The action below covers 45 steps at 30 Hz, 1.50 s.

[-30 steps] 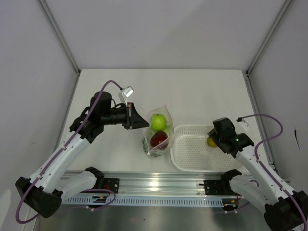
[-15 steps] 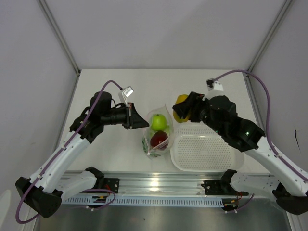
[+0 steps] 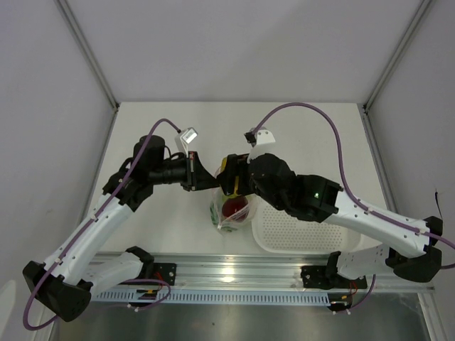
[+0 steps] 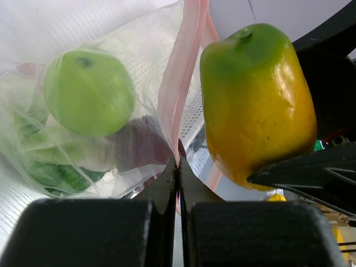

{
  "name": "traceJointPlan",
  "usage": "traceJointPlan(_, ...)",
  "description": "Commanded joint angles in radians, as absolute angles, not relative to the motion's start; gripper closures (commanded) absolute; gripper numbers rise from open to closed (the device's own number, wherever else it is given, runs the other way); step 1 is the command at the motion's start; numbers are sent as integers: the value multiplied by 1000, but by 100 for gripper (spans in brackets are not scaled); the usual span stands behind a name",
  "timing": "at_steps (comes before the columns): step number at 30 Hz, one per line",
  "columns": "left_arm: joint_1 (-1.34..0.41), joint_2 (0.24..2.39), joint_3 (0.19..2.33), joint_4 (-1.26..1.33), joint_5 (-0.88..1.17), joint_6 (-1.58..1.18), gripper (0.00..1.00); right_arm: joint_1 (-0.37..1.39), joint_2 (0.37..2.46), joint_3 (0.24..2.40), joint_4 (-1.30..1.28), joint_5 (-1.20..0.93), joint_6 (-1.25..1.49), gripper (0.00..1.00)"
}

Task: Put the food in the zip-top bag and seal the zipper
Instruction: Place the fake fruit in the zipper food storage bag, then adjust the zipper food storage bag at the center of the board.

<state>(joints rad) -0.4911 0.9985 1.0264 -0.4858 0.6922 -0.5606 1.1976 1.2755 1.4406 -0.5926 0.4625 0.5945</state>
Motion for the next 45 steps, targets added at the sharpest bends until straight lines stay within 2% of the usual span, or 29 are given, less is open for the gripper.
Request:
traceJointPlan(1, -486, 977, 1029, -474, 706, -574, 99, 1224, 1266, 1470, -635, 597, 635, 93)
traceJointPlan(4, -486, 976, 1023, -469, 707, -578, 99, 1224, 1269, 1447, -661, 624, 666, 88)
traceJointPlan(7, -486, 977, 1023, -466, 707, -580, 100, 1224, 1275, 1436, -667, 635, 676, 71)
traceJointPlan(11, -486, 979, 1029, -466, 710, -583, 99, 1224, 1296, 1445, -670, 637, 661, 37)
traceJointPlan(13, -488, 977, 1031, -466, 709, -583, 100, 1221, 1311, 1451, -681, 634, 658, 29)
traceJointPlan(14, -486, 977, 1031, -466, 710, -583, 99, 1215, 1316, 1459, -684, 632, 655, 21)
traceJointPlan(17, -486, 977, 1031, -468, 709, -584, 99, 1201, 1331, 1463, -690, 612, 649, 18)
traceJointPlan(18, -488, 976, 1031, -468, 709, -584, 99, 1201, 1331, 1463, -690, 612, 647, 13)
traceJointPlan(19, -488, 976, 1032, -469, 709, -584, 99, 1198, 1330, 1463, -690, 611, 646, 3)
traceJointPlan(20, -488, 976, 1029, -468, 709, -584, 99, 1195, 1331, 1465, -689, 609, 643, 1)
traceJointPlan(27, -488, 977, 1032, -471, 707, -580, 99, 1197, 1289, 1523, -730, 632, 618, 3)
traceJointPlan(29, -488, 980, 1032, -471, 709, -580, 99, 1197, 1269, 1539, -749, 621, 621, 10)
traceJointPlan(39, -488, 985, 1028, -459, 715, -583, 99, 1160, 1128, 1453, -807, 548, 673, 28)
traceJointPlan(42, -488, 985, 1028, -460, 716, -584, 99, 1126, 1124, 1401, -781, 484, 686, 37)
traceJointPlan(45, -488, 983, 1029, -462, 715, -583, 99, 1103, 1150, 1373, -769, 440, 693, 58)
